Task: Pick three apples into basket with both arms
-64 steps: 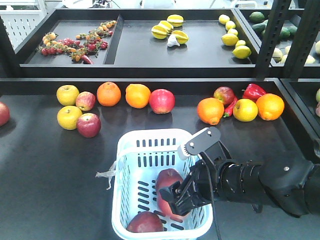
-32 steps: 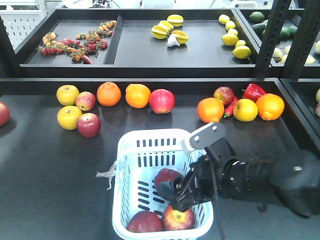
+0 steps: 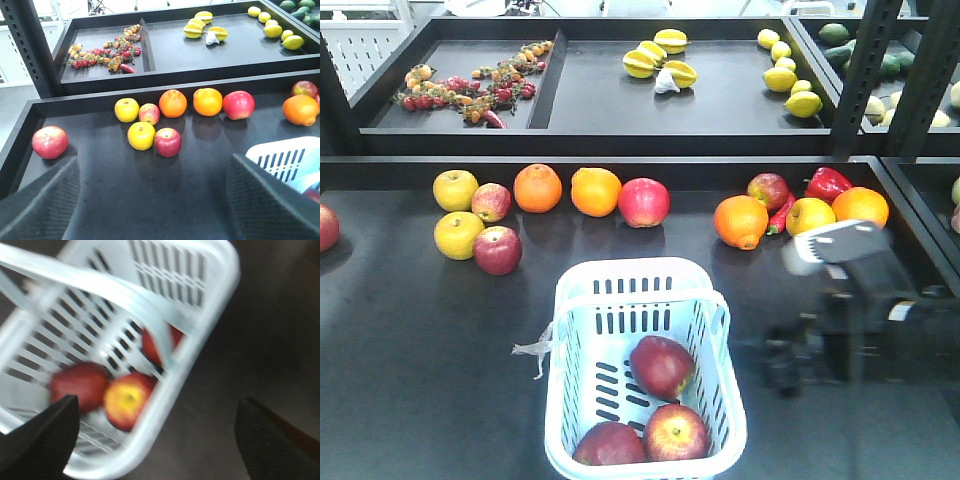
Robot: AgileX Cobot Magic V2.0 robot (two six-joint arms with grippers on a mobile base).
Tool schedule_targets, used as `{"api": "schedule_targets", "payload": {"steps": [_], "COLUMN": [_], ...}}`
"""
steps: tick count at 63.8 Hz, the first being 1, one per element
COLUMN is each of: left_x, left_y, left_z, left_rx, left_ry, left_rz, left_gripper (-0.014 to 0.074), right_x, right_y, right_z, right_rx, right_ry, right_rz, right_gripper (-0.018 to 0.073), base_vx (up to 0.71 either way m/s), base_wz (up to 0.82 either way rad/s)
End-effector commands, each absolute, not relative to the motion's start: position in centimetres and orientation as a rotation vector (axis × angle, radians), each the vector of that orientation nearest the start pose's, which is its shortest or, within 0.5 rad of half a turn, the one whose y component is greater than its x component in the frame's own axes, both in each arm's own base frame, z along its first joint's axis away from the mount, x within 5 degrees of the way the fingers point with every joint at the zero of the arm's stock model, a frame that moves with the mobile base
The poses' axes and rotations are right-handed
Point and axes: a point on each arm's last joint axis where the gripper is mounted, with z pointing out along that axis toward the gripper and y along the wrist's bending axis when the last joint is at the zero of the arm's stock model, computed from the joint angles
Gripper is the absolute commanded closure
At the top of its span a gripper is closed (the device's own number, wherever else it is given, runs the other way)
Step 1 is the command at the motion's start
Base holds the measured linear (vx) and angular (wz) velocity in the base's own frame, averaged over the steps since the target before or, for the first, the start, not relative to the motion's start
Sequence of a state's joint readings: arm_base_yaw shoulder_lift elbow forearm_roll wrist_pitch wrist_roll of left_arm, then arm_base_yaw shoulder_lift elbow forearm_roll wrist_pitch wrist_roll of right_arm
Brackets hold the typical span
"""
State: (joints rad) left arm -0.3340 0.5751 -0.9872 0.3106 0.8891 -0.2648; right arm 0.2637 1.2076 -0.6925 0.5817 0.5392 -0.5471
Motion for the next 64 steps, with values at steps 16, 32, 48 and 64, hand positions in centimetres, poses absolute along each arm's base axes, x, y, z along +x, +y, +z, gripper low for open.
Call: {"api": "schedule_targets", "payload": {"steps": [16, 32, 48, 64], "left_x": [7.9, 7.9, 7.9, 7.9], "left_y": [-0.5, -0.5, -0.5, -0.5], "left_z": [43.0, 43.0, 43.0, 43.0], "left_rx": [0.096, 0.096, 0.096, 0.096], "left_ry": [1.839, 1.839, 1.839, 1.839], "left_rz": [-0.052, -0.052, -0.052, -0.052], "left_gripper": [0.0027, 0.0027, 0.0027, 0.0027], "right_x": [18.2, 14.8, 12.9, 12.9], "right_y": [1.7, -0.4, -0.2, -0.2], "right_z": [29.7, 31.5, 32.5, 32.5], "right_rx": [-0.267, -0.115, -0.123, -0.123], "right_ry": [2.345, 2.311, 2.257, 2.257], "right_rz": [0.157, 0.018, 0.012, 0.012], "right_gripper": [-0.0032, -0.0032, -0.0032, -0.0032], "base_vx": [0.00, 0.00, 0.00, 0.00], "base_wz": [0.00, 0.00, 0.00, 0.00]}}
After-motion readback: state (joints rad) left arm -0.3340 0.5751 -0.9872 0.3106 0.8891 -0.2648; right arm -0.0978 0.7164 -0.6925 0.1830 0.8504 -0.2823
